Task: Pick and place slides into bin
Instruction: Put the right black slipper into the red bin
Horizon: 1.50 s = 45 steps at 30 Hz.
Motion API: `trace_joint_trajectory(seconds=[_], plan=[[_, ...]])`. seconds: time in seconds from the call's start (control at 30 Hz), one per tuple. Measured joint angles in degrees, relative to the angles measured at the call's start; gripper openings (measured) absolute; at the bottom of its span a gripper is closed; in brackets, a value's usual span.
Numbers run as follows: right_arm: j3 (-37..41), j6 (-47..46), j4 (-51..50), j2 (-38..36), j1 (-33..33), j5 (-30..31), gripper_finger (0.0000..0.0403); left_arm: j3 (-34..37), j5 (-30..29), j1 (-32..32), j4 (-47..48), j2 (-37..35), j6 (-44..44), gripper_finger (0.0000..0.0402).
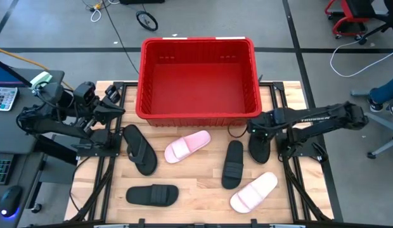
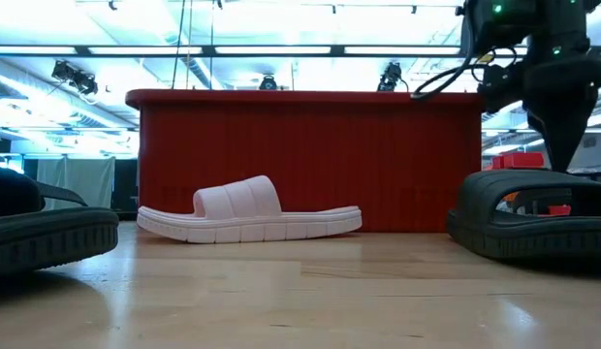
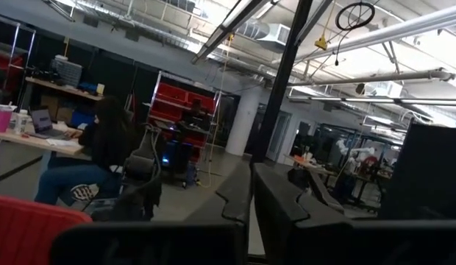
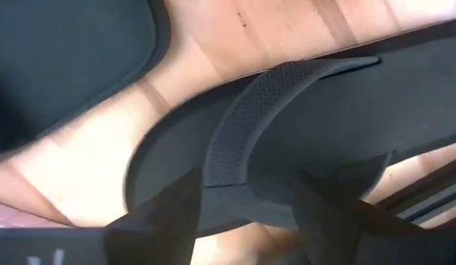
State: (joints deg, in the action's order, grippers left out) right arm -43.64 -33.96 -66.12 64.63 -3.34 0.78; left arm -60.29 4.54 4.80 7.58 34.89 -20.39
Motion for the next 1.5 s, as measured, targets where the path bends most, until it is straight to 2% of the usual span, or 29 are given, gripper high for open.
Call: trace_joint_trajectory(seconds=[0.27, 0.4, 0.6, 0.73, 0.83, 1.07, 1.3, 1.4, 1.5], plan=[[0.00, 0.44, 1.76, 3.09, -0.37, 0.03, 0.0222, 0.00, 0.00, 0.00, 0.01, 0.06, -0.01, 0.0022], [0.00, -0.16, 1.69, 5.25, -0.41, 2.01, 0.0220, -0.02, 0.00, 0.00, 0.08, 0.44, -0.01, 0.0024], [0.00, -4.58, 1.52, 7.39, -0.39, 3.82, 0.0220, -0.02, 0.02, 0.00, 0.32, 1.70, -0.03, 0.0016], [0.00, -6.09, 2.01, 7.47, 0.08, -0.64, 0.0215, -0.02, 0.01, 0.00, 1.03, 2.19, -0.15, 0.0014], [0.00, -6.99, 2.51, 7.49, 1.57, -3.23, 0.0205, -0.02, 0.04, 0.00, 1.20, 2.66, -1.98, 0.0017], [3.87, -9.84, 10.04, 7.86, 5.32, -3.61, 0.0184, -0.02, 0.05, 0.00, 1.37, 3.74, -3.02, 0.0021], [7.12, -16.82, 11.07, 7.36, 8.42, -4.44, 0.0163, -0.02, 0.04, 0.00, 1.34, 4.43, -3.03, 0.0012], [7.11, -17.06, 12.71, 7.36, 10.13, -8.38, 0.0140, -0.02, 0.04, 0.00, 1.35, 4.50, -3.06, 0.0015], [7.10, -19.95, 15.20, 7.36, 12.67, -8.19, 0.0096, -0.02, 0.04, 0.00, 1.33, 4.85, -3.55, 0.0019]])
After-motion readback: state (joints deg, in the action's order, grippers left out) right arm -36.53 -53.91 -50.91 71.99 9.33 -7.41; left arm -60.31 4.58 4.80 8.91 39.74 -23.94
